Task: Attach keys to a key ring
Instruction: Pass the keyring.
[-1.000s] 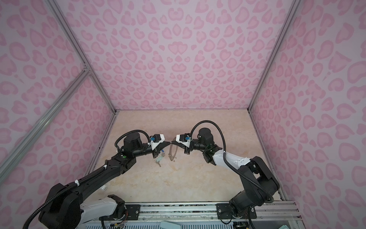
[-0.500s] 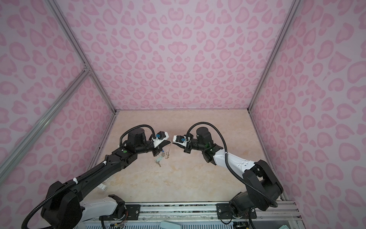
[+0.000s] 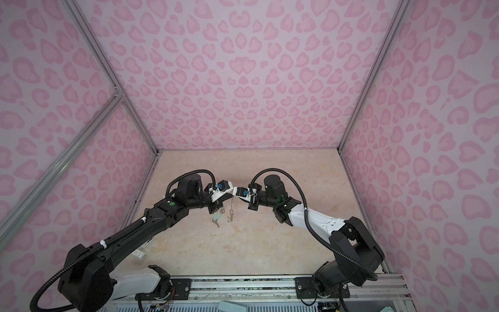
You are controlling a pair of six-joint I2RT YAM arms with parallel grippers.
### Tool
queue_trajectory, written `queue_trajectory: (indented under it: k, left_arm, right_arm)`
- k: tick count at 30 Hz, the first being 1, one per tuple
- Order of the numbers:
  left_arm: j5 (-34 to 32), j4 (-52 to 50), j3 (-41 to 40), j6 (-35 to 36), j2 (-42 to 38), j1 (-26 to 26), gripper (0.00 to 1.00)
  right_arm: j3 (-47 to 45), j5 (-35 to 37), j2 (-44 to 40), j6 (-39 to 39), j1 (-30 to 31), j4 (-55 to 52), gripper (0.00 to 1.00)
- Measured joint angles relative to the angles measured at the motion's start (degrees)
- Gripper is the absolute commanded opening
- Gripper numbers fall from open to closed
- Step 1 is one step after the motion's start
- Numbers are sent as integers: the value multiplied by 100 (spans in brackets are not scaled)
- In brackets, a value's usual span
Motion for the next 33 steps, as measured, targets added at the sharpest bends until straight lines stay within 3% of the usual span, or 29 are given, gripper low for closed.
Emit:
queue_trajectory:
  k: [10, 14, 17, 21, 26, 33]
  left_arm:
    - [168, -87, 0, 160, -55, 0, 3]
    - [201, -162, 0, 295, -59, 2, 3]
    - [205, -192, 0, 308, -59, 4, 3]
    - [201, -170, 0, 295, -59, 9, 15]
    - [435, 120, -96, -17, -81, 293, 22]
    - [984, 1073, -734, -581, -280, 560, 20]
  right_arm:
    - [-2, -42, 0, -22, 0, -103, 10]
    - [-2, -118, 0, -46, 0, -177, 0]
    - [-2, -153, -7, -48, 0, -229, 0]
    - [-22, -170, -28, -52, -2, -236, 0]
    - [-186, -229, -33, 81, -109, -37, 0]
    - [-494, -629, -22, 763, -295, 951, 0]
